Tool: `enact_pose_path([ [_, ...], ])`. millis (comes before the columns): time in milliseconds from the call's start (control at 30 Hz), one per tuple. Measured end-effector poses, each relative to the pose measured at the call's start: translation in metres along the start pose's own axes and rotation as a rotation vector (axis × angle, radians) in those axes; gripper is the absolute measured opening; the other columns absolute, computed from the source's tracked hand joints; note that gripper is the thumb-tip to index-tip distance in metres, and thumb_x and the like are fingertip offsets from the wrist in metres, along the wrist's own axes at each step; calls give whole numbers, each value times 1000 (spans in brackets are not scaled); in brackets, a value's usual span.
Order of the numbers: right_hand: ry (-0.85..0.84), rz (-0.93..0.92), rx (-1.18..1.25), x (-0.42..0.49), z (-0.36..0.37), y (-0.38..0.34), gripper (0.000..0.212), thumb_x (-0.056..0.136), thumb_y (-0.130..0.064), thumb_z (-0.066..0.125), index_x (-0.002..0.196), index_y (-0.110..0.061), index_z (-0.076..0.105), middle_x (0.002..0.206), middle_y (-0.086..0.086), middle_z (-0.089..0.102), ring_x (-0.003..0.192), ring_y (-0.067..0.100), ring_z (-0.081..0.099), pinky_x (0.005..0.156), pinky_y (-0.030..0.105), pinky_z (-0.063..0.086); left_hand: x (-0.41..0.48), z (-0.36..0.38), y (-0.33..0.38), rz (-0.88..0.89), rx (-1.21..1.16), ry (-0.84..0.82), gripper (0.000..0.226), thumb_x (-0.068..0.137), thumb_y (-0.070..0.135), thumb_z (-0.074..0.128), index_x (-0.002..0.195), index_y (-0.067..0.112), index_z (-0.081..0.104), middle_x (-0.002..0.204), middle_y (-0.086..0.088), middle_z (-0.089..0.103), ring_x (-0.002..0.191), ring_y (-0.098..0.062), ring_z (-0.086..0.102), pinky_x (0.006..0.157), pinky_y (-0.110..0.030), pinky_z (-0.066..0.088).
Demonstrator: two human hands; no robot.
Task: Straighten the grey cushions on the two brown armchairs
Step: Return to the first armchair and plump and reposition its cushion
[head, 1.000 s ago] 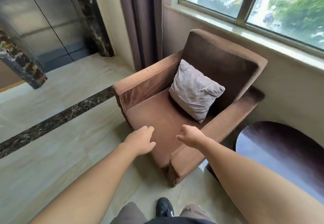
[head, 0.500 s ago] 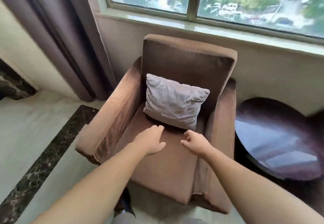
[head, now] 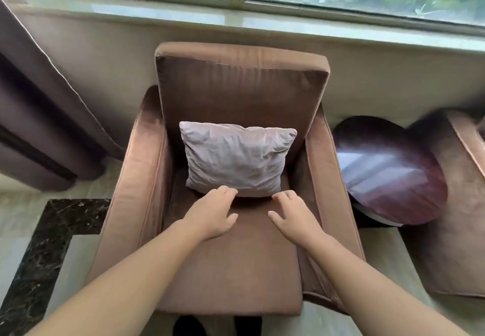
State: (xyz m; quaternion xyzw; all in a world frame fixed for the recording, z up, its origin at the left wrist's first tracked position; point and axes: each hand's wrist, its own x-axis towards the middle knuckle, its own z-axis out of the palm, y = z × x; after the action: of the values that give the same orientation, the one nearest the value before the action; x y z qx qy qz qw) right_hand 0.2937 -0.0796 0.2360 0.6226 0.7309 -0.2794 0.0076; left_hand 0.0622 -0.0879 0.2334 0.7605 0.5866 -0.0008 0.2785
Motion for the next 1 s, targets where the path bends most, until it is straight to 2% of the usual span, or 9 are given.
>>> enact_pose_path([
  [133, 100, -107, -46, 71, 50, 37, 51, 94, -28, 61, 140, -9, 50, 144, 7, 47, 131, 27, 47, 109, 36, 41, 72, 45, -31, 138, 42, 48, 59, 95, 28, 58, 148, 10, 42, 151, -5, 43, 137, -24, 44, 116, -36, 36],
  [267, 217, -214, -101, 149, 103, 90, 63, 84, -21, 72, 140, -1, 51, 149, 19, 47, 138, 36, 46, 106, 51, 47, 155, 107, -56, 246, 159, 96, 59, 87, 15, 64, 142, 0, 49, 151, -18, 45, 138, -35, 47, 117, -42, 38],
  [367, 337, -242, -125, 197, 122, 125, 76, 78, -21, 77, 145, 1, 47, 153, 22, 43, 140, 39, 44, 109, 50, 46, 214, 134, -63, 333, 257, 147, 57, 82, 10, 63, 136, -6, 54, 146, -26, 51, 136, -42, 50, 115, -48, 41],
  [500, 459, -279, -149, 246, 123, 159, 86, 78, -29, 75, 151, -2, 38, 159, 16, 37, 145, 37, 39, 111, 52, 42, 269, 136, -61, 431, 468, 235, 59, 83, 19, 53, 139, -1, 50, 157, -23, 39, 144, -41, 40, 112, -57, 41],
  [600, 433, -284, -132, 272, 114, 176, 88, 82, -34, 69, 156, -8, 29, 165, 10, 28, 151, 35, 28, 114, 57, 37, 295, 127, -63, 474, 659, 270, 65, 89, 33, 47, 149, 7, 43, 165, -16, 29, 151, -36, 31, 117, -55, 32],
  [700, 384, -231, -111, 293, 97, 184, 88, 87, -38, 62, 160, -15, 18, 169, 3, 17, 156, 31, 16, 119, 56, 29, 319, 105, -73, 466, 732, 236, 68, 95, 43, 36, 155, 12, 36, 165, -14, 31, 151, -34, 33, 118, -51, 29],
  [833, 365, -195, 1, 305, 94, 181, 83, 91, -39, 54, 160, -15, 16, 169, 4, 15, 156, 28, 15, 121, 53, 28, 330, 86, -76, 460, 826, 184, 67, 96, 39, 36, 154, 7, 36, 162, -16, 35, 147, -35, 38, 115, -46, 32],
  [933, 581, -124, 224, 293, 131, 173, 76, 91, -32, 52, 157, -6, 27, 166, 11, 26, 153, 29, 26, 121, 48, 31, 328, 105, -63, 592, 843, 264, 57, 96, 21, 41, 150, 1, 43, 159, -19, 39, 147, -37, 40, 116, -52, 36],
  [1000, 697, -51, 412, 285, 167, 165, 72, 93, -29, 50, 156, -2, 28, 165, 15, 27, 153, 29, 28, 122, 45, 29, 335, 116, -53, 740, 867, 282, 53, 99, 15, 43, 150, 2, 44, 160, -17, 39, 149, -35, 36, 120, -55, 30],
])
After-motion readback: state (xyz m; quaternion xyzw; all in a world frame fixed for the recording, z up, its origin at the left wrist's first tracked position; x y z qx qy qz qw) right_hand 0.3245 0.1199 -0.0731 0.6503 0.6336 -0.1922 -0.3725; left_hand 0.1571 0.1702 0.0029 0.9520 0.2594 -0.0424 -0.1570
